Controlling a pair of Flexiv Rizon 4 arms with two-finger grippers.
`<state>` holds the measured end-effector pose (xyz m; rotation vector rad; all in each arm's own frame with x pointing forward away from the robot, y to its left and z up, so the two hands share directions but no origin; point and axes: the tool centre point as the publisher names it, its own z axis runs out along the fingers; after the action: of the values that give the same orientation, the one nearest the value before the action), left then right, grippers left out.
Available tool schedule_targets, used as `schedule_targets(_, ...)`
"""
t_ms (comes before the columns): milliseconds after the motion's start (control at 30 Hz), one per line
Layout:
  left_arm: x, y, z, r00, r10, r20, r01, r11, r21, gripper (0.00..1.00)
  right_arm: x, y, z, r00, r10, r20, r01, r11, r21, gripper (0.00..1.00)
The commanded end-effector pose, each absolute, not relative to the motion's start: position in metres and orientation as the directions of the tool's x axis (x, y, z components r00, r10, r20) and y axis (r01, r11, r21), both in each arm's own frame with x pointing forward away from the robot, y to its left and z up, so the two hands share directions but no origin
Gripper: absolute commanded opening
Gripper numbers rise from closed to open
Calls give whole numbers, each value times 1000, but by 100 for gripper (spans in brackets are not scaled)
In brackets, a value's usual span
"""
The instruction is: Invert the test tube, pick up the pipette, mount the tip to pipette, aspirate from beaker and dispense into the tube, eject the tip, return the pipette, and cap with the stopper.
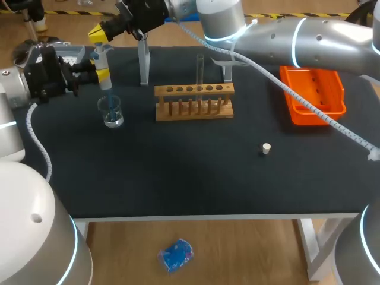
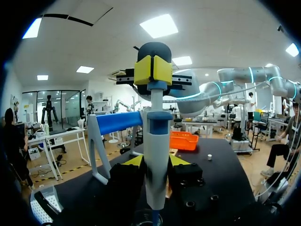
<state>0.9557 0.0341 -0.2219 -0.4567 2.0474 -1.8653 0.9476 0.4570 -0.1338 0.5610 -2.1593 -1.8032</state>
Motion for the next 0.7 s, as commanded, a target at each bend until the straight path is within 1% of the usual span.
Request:
schedule_targets(33, 956, 34, -220, -892, -450, -31, -10, 88, -996, 0, 948, 457, -140, -886, -463, -35, -116, 147, 982, 0)
schedule_targets(700, 956, 34, -220, -892, -450, -31, -10, 88, -996, 0, 945, 458, -149, -886, -464, -14, -90, 142, 986, 0)
